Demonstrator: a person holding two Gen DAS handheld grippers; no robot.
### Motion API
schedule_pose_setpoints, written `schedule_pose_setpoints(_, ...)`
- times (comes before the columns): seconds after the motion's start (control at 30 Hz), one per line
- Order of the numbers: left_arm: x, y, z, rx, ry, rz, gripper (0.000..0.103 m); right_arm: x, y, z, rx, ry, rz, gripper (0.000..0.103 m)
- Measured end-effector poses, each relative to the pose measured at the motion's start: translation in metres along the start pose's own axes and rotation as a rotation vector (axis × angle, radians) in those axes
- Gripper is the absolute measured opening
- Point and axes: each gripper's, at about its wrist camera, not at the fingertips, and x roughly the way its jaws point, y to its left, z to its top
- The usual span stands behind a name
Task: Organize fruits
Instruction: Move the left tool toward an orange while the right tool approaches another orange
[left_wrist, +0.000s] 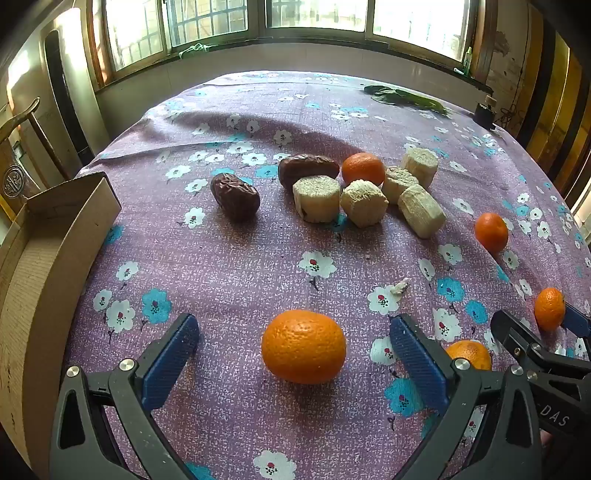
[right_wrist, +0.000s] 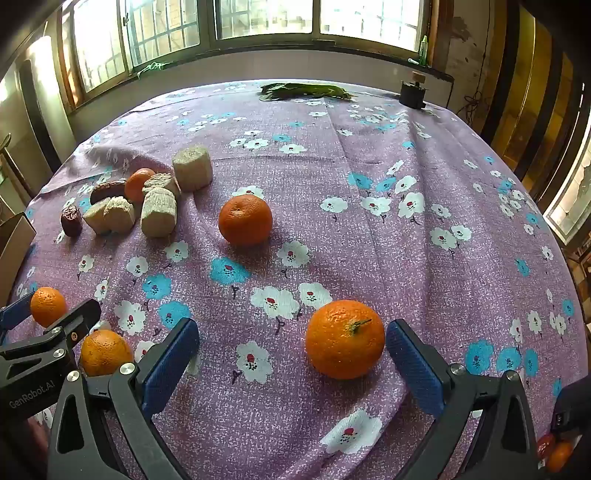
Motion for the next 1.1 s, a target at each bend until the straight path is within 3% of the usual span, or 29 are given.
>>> schedule_pose_setpoints(0.4,-0.003,0.002,0.000,0.004,0.037,-0.012,0.103,-0.001,0.000,0.000,-0.016,0.021,0.018,0.103)
schedule_pose_setpoints(1.1,-0.080,0.021,-0.008,-0.042,-0.160,0.001,0.103,-0.082,0.019,-0.012,-0.074,-0.144,0.156,0.103)
